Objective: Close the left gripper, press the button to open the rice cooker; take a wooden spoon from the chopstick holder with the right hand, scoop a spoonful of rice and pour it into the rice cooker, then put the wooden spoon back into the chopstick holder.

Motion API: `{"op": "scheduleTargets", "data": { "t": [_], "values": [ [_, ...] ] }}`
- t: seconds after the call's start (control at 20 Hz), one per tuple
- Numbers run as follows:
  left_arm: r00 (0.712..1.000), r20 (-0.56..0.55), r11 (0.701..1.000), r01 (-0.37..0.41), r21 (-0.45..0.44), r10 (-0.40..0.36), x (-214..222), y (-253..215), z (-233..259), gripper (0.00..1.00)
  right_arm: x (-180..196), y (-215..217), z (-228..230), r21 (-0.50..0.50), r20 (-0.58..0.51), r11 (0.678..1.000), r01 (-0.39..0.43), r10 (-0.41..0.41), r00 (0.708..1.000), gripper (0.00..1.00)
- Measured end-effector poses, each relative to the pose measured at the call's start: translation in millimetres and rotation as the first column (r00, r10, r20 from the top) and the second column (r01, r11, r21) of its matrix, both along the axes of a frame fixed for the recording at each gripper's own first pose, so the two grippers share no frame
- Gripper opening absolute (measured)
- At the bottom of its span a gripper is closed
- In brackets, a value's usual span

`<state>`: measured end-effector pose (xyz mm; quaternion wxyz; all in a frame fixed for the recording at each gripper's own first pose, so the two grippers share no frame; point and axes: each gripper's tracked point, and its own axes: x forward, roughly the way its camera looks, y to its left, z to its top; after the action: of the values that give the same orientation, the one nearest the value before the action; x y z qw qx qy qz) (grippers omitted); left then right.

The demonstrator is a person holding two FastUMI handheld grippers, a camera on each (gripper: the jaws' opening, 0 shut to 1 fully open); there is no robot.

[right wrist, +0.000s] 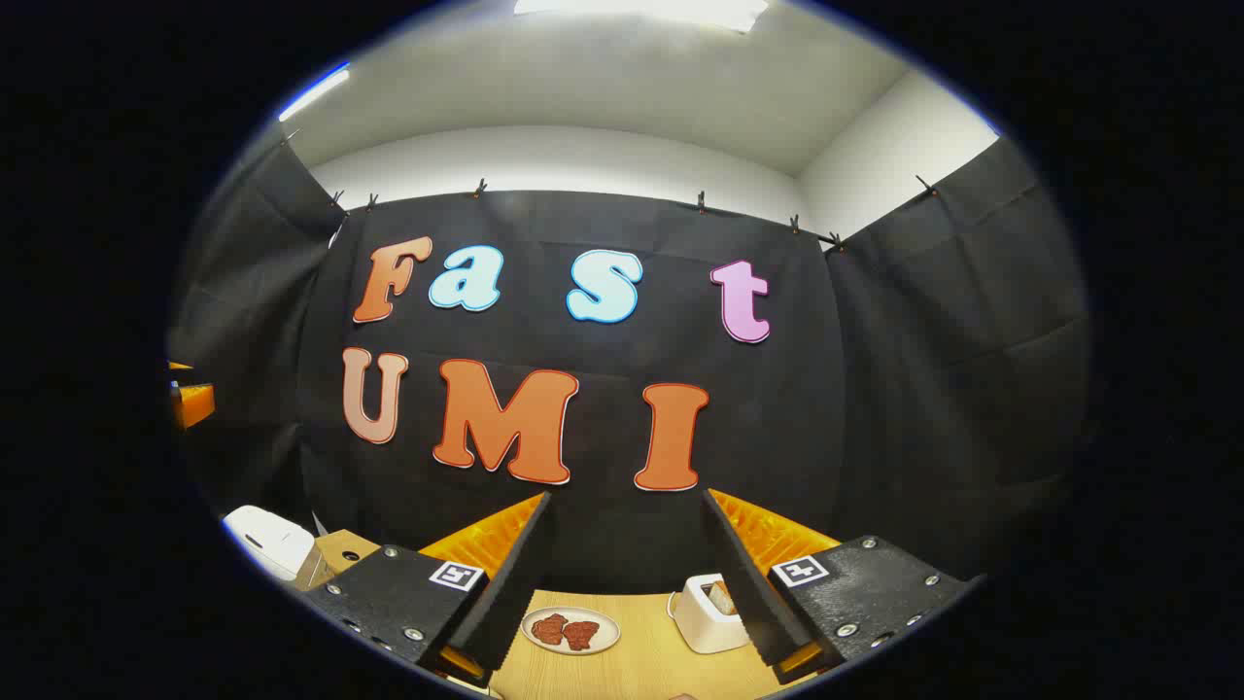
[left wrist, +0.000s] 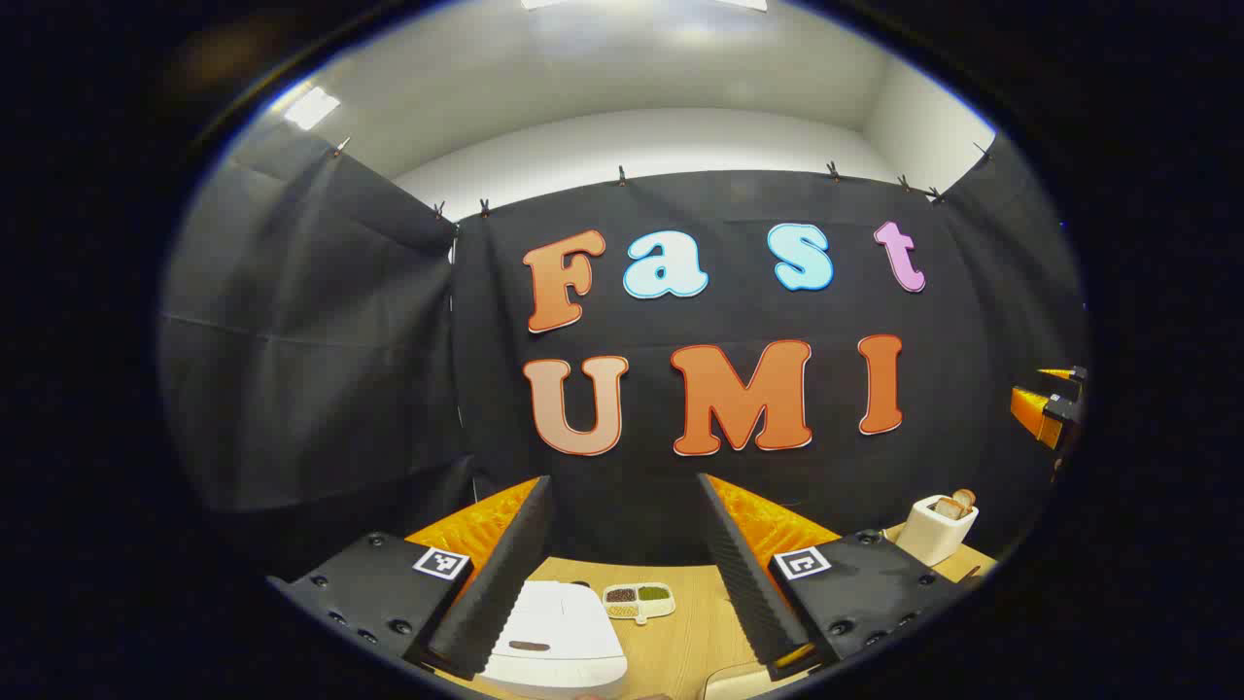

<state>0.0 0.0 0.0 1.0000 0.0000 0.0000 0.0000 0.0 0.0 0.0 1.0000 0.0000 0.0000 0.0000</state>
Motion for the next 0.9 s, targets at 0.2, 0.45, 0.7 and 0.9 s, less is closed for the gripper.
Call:
{"op": "scheduleTargets", "data": {
  "t": [0.2, 0.45, 0.7, 0.9],
  "values": [
    [1.000, 0.009, 1.000, 0.022, -0.013, -0.022, 5, -3, 1, 0.97, 3, 6, 0, -0.011, 0.001, 1.000, 0.001, -0.001, 1.000, 0.92],
    [1.000, 0.005, 1.000, 0.008, -0.014, -0.008, 15, 8, -2, 0.98, 7, 12, 2, -0.014, 0.001, 1.000, 0.004, -0.004, 1.000, 0.92],
    [0.999, -0.027, 0.999, 0.037, 0.003, -0.037, 25, 11, -3, 0.98, 10, 13, 3, -0.032, -0.011, 0.999, 0.007, -0.008, 1.000, 0.92],
    [1.000, -0.014, 1.000, 0.012, -0.002, -0.012, 34, 25, 6, 0.99, 12, 10, 17, -0.051, 0.024, 0.998, 0.026, -0.025, 0.999, 0.87]
  ]
}}
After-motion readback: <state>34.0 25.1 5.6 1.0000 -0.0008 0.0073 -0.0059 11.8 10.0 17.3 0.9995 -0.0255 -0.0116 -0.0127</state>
